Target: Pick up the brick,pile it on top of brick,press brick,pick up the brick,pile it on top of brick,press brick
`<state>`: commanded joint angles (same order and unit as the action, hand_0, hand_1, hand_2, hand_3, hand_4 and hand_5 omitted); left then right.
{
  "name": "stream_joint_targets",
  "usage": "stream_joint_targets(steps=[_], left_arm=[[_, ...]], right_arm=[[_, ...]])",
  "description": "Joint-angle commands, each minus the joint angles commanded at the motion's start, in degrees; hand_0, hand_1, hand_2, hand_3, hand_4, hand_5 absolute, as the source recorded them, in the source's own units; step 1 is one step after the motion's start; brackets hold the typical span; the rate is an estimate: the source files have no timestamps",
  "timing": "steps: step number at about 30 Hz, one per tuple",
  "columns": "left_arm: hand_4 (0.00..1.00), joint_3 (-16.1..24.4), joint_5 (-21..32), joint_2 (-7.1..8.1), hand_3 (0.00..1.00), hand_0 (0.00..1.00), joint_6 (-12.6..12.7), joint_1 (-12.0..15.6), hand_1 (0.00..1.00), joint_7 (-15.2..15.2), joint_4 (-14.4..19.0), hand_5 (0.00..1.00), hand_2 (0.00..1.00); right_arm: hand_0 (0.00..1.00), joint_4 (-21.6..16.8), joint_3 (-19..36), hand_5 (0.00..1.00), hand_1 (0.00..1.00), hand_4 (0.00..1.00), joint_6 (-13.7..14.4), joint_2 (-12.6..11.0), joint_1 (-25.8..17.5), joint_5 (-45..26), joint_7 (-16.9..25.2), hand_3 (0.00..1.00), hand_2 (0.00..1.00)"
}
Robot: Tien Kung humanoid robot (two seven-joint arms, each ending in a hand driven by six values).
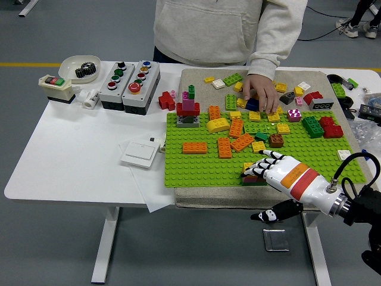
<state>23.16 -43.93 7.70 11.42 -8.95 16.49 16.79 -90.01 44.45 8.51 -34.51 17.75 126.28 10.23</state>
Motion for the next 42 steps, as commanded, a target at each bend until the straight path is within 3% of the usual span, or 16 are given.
stream_joint_targets(steps=[28,42], left_arm=[[0.687,-0.42,0.79,-0.07,0.596,0.69,0.14,-0.29,0.728,-0.19,0.03,0.662,0.743],[0.687,-0.52,1.0,-0.04,0.596,0.69,0.13,-0.34,0.727,-0.26,0.01,0.661,0.742]], right_arm=[[0.96,0.94,-0.62,0.669,0.774,0.998,-1.0,0.38,-0.15,0.37,-0.38,0.796,0.787],[0.963,-0.29,1.75,0.671,0.788,0.998,2.05,0.54,-0.22,-1.15,0.18,0.811,0.797]])
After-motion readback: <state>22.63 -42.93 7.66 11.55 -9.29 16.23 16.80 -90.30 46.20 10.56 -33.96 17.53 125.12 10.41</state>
